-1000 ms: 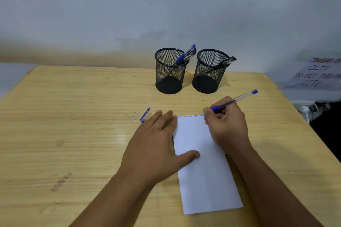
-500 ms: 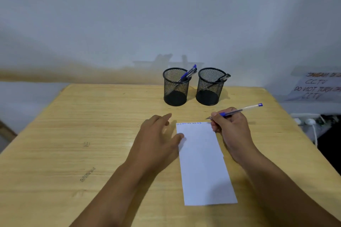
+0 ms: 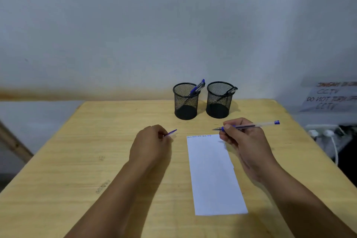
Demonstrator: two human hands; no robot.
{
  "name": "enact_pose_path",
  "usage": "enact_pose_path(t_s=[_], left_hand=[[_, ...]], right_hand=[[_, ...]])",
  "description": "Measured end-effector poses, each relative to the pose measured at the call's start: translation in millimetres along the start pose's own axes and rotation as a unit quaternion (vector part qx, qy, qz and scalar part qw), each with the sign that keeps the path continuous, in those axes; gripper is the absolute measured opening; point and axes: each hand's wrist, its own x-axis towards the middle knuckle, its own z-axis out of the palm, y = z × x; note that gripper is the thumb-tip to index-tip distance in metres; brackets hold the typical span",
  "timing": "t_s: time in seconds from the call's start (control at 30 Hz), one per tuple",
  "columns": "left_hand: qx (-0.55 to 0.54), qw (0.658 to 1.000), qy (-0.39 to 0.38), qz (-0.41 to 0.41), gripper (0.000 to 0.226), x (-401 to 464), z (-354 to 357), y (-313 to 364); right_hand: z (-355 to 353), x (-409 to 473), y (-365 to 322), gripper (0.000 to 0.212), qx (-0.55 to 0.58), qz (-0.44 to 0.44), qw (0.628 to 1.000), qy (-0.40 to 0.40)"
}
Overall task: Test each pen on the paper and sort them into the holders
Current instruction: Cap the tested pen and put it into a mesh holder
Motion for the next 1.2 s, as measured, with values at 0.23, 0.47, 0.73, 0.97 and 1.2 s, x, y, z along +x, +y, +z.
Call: enact_pose_path(t_s=[0.23,0.47,0.73,0.97,1.2], left_hand=[[-0.244,0.969,-0.034,0.015,0.009,-18,-4,29],[-0.316,0.946,-0.061,0.043,0.011,-32,-9,55],[-0.349,0.934,-0.062,0.056,0.014,-41,-11,76],[-0.345,0.933,-0.041,0.093,0.013,-46,-12,92],[-0.284,0.935,0.065,0.201,0.02,-53,-9,97]], right_hand=[[-2,-6,-22,0.015,-0.046,-0.062,0.997,-0.014],[1,-13,-37,0.015,-0.063,-0.074,0.995,-0.032],[-4,-13,-47,0.017,-0.094,-0.077,0.992,-0.041],[-4,-18,-50,0.014,-0.066,-0.075,0.994,-0.035],[-2,-27,-51,0.023,0.019,-0.078,0.997,-0.016]])
